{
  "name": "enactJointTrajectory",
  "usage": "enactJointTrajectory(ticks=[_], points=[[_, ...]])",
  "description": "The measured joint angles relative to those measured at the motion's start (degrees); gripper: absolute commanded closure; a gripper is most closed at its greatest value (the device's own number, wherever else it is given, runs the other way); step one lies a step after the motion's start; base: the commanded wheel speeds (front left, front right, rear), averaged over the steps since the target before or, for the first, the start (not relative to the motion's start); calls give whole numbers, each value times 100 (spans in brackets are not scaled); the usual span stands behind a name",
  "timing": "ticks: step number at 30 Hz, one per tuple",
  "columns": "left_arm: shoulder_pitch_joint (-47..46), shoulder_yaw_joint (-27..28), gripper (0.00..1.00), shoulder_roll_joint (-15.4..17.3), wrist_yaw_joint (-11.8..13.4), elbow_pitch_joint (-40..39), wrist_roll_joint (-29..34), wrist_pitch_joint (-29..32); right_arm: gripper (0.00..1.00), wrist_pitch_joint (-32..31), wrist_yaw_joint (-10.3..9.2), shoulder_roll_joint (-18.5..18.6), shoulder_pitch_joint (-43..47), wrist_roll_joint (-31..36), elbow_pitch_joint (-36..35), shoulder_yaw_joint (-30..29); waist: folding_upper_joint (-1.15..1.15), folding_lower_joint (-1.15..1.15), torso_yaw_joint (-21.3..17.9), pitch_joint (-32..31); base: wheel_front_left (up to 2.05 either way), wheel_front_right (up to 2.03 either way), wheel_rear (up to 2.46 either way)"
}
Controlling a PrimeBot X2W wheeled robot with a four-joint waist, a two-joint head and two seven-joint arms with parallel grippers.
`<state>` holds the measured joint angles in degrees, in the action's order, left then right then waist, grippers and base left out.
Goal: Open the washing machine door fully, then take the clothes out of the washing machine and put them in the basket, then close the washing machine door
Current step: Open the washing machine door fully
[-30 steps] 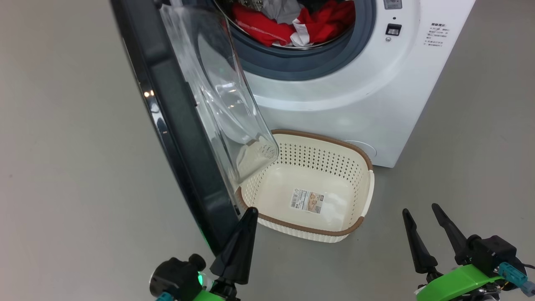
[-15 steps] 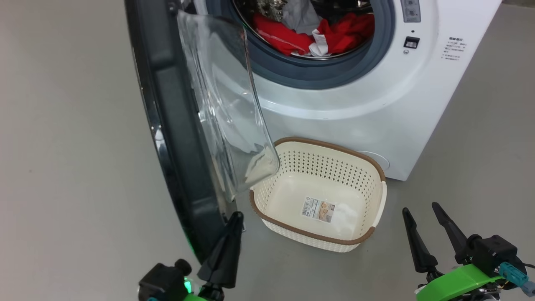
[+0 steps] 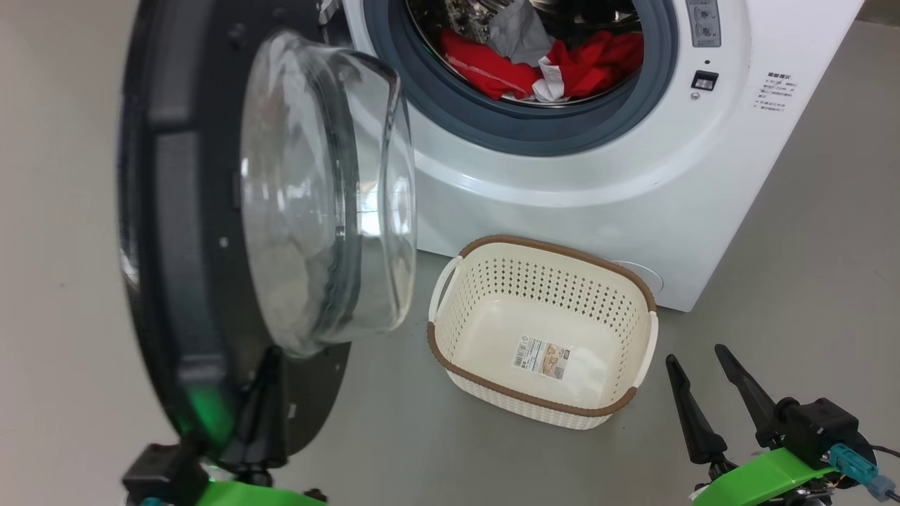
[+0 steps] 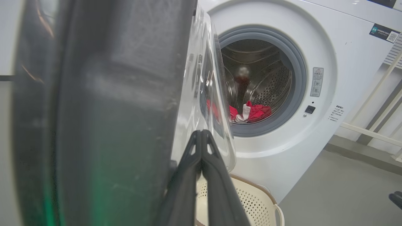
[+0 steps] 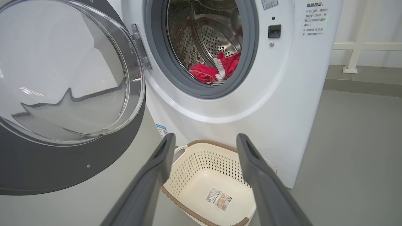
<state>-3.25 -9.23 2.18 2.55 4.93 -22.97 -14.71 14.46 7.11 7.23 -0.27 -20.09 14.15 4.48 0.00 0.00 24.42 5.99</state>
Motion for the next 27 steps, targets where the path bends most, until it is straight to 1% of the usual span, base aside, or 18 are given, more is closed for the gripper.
enactJointTrajectory(ticks=[5,6,11,21,27], points=[[-8,621,100,-16,-67,137,177,0,0,0,0,19,0,0,1,4,0,0,-27,40,0,0,0],[-36,871,100,-23,-132,200,234,0,0,0,0,31,0,0,1,8,0,0,-41,59,0,0,0],[-183,1454,100,-49,-308,393,436,0,0,0,0,56,-1,-1,4,23,0,0,-80,116,0,0,0],[-686,2423,100,-103,-325,625,873,0,0,0,0,177,-21,-1,2,31,0,0,-139,326,0,0,0],[-1067,2991,100,-126,-476,876,1053,-1,0,0,0,215,-27,-1,-7,23,0,0,-184,469,0,0,0]])
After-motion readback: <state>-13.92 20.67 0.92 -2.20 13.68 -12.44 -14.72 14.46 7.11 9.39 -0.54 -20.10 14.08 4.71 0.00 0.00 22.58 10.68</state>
